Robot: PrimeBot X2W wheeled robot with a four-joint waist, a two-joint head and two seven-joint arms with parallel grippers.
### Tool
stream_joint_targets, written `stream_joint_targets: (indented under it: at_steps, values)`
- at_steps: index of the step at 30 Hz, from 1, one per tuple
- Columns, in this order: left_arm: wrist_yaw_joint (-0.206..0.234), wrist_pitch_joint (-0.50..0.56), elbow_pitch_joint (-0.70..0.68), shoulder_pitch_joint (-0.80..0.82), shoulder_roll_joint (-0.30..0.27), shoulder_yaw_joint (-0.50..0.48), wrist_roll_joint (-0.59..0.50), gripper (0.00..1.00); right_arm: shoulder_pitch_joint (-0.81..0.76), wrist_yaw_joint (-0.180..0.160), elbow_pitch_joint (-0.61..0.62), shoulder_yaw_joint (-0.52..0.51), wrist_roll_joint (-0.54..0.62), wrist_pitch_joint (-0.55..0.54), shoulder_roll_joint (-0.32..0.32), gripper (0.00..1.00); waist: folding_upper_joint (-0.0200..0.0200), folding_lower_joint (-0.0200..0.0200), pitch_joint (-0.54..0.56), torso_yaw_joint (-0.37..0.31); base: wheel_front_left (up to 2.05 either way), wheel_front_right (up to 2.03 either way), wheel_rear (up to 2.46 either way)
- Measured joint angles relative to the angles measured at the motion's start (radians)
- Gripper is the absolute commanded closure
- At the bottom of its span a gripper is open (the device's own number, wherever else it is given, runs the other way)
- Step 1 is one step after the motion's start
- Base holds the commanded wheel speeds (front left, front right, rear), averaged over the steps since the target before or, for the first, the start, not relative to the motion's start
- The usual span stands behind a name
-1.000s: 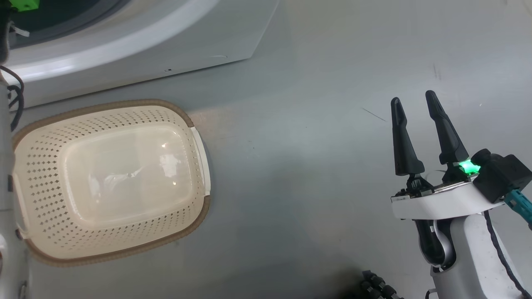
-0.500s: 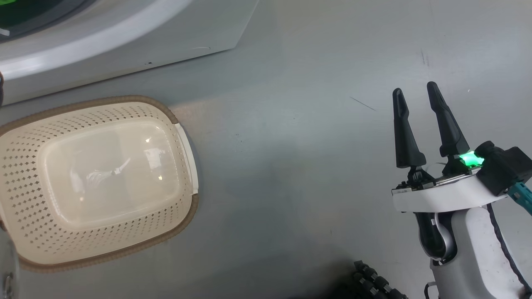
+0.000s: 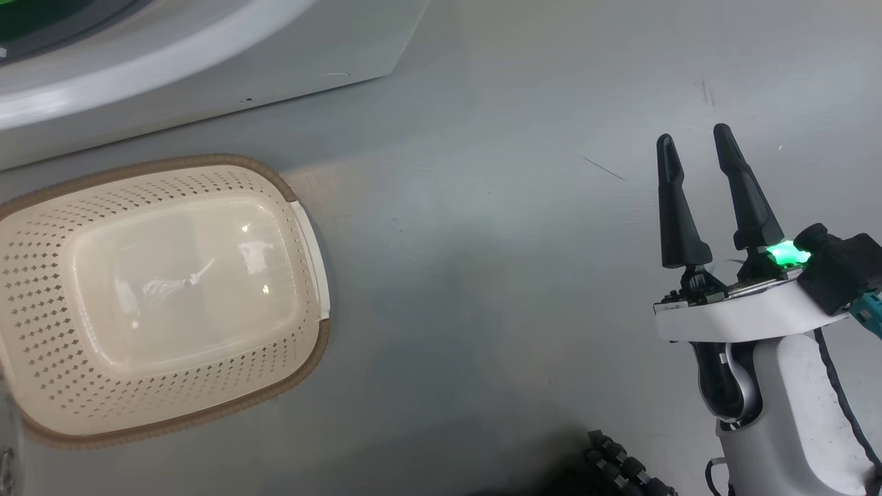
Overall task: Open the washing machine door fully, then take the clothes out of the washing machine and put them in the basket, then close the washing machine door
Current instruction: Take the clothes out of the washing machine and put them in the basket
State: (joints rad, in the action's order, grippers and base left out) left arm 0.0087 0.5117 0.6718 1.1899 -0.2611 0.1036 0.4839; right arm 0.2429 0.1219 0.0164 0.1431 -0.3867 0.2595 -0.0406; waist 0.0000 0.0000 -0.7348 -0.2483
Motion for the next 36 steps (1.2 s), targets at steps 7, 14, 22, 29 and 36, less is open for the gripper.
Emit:
stream_joint_targets:
  at_steps: [7, 14, 22, 29, 36]
  values:
    - [-0.025, -0.103, -0.007, -0.003, 0.022, -0.006, 0.002, 1.00, 0.000, 0.000, -0.006, -0.025, 0.002, 0.000, 0.000, 0.00, 0.0000, 0.0000, 0.011, 0.018, 0.00, 0.00, 0.00]
    - [-0.059, -0.234, -0.034, -0.068, 0.058, -0.007, 0.009, 1.00, 0.000, 0.000, -0.017, -0.035, 0.025, 0.000, 0.000, 0.00, 0.0000, 0.0000, 0.039, 0.040, 0.00, 0.00, 0.00]
    - [-0.072, -0.413, -0.065, -0.195, 0.108, -0.005, 0.009, 1.00, -0.012, 0.000, -0.034, -0.046, 0.066, 0.000, 0.000, 0.00, 0.0000, 0.0000, 0.093, 0.068, 0.00, 0.00, 0.00]
    - [-0.076, -0.551, -0.104, -0.302, 0.139, 0.002, 0.000, 1.00, -0.050, 0.000, -0.041, -0.046, 0.085, 0.000, 0.000, 0.00, 0.0000, 0.0000, 0.155, 0.094, 0.00, 0.00, 0.00]
    - [-0.075, -0.655, -0.152, -0.399, 0.166, 0.016, -0.019, 1.00, -0.087, 0.000, -0.047, -0.042, 0.091, 0.000, 0.000, 0.00, 0.0000, 0.0000, 0.220, 0.119, 0.00, 0.00, 0.00]
